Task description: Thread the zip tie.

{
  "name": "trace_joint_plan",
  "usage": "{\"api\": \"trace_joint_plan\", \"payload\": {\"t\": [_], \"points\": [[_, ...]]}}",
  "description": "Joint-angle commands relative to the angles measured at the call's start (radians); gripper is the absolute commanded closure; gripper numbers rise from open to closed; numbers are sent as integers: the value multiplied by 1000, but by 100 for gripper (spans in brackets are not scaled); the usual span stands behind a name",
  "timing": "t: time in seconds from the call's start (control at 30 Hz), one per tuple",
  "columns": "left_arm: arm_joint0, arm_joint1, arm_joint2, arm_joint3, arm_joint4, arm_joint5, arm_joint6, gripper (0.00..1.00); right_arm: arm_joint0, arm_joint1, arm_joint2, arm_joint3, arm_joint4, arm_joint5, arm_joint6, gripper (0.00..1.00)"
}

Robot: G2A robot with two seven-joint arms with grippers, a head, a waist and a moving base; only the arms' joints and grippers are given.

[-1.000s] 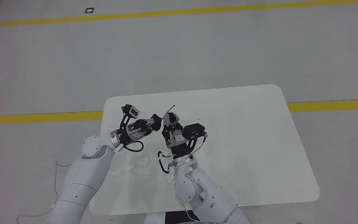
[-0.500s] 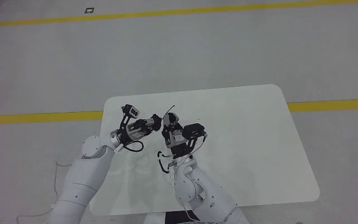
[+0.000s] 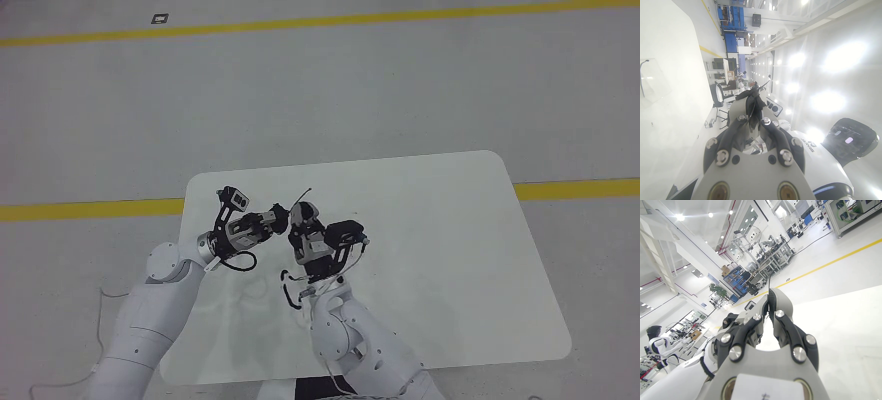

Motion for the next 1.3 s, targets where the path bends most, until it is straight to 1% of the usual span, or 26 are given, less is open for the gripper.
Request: {"api": "trace_joint_plan", "payload": {"t": [0.0, 0.13, 0.17, 0.2, 0.23, 0.3, 0.33, 0.37, 0.43, 0.6, 0.77, 0.93, 1.07, 1.1, 1.17, 1.27], "points": [[0, 0, 0, 0, 0, 0, 0, 100, -2, 1, 2, -3, -4, 1, -2, 100], [0, 0, 0, 0, 0, 0, 0, 100, -6, 2, 5, -9, -10, 2, -3, 100], [0, 0, 0, 0, 0, 0, 0, 100, -7, 2, 6, -10, -11, 2, -3, 97], [0, 0, 0, 0, 0, 0, 0, 100, -8, 3, 6, -11, -11, 2, -3, 89], [0, 0, 0, 0, 0, 0, 0, 100, -8, 3, 6, -11, -12, 2, -2, 83], [0, 0, 0, 0, 0, 0, 0, 100, -8, 3, 6, -12, -13, 2, -2, 57], [0, 0, 0, 0, 0, 0, 0, 100, -9, 4, 6, -12, -13, 1, -2, 51], [0, 0, 0, 0, 0, 0, 0, 100, -9, 4, 6, -13, -13, 1, -2, 40], [0, 0, 0, 0, 0, 0, 0, 100, -10, 4, 6, -14, -16, 2, -3, 0], [0, 0, 0, 0, 0, 0, 0, 100, -17, 8, 10, -22, -35, 6, -14, 0], [0, 0, 0, 0, 0, 0, 0, 100, -34, 15, 22, -30, -82, 3, -26, 0], [0, 0, 0, 0, 0, 0, 0, 100, -53, 22, 45, -41, -90, -8, -26, 0], [0, 0, 0, 0, 0, 0, 0, 100, -53, 22, 45, -41, -90, -8, -26, 0], [2, -1, 1, -2, -4, 5, 14, 100, -53, 22, 45, -41, -90, -8, -26, 0], [4, -1, 4, -7, -41, 44, 14, 100, -53, 22, 45, -41, -90, -8, -26, 0], [-1, 0, -4, 13, -136, 128, -47, 100, -53, 22, 45, -41, -90, -8, -26, 0]]}}
